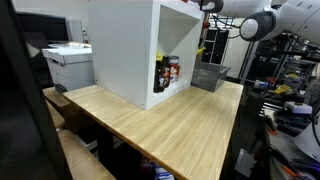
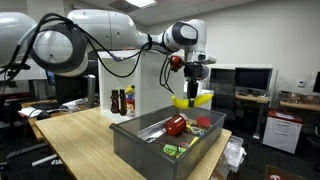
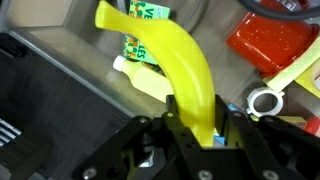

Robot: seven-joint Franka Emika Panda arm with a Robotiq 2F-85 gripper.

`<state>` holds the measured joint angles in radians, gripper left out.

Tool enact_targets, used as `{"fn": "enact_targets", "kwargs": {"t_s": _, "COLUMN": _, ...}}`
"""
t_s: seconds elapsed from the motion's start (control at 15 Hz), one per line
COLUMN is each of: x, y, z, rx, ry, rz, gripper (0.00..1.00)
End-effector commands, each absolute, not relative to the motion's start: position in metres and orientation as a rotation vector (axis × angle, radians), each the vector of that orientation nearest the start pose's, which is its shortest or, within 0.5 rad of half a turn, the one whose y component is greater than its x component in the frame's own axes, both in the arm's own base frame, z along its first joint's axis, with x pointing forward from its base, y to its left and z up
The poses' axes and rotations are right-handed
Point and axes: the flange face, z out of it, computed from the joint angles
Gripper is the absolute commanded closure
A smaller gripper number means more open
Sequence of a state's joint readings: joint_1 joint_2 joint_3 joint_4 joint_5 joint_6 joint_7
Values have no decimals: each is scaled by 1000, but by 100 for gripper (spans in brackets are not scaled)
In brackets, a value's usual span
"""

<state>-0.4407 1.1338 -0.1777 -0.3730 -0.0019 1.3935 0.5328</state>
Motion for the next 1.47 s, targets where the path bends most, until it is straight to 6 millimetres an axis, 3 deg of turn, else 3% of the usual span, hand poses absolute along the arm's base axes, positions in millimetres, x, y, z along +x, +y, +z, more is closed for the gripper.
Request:
{"fn": "enact_targets", "kwargs": {"t_s": 0.0, "x": 678, "y": -374, "z": 384, "rx": -2853, "ry": 1644, "rz": 184, "gripper": 63}}
{"fn": "enact_targets", "kwargs": {"t_s": 0.87, "x": 677, "y": -377, "z": 376, "rx": -2865, "ry": 1621, "rz": 205, "gripper": 63}}
{"fn": "enact_targets", "kwargs": {"t_s": 0.93, "x": 677, "y": -377, "z": 376, "rx": -2865, "ry": 1621, "rz": 205, "gripper": 88}}
{"fn": "enact_targets", "kwargs": {"t_s": 1.4, "x": 682, "y": -369, "z": 382, "rx": -2929, "ry": 1618, "rz": 191, "gripper": 88}}
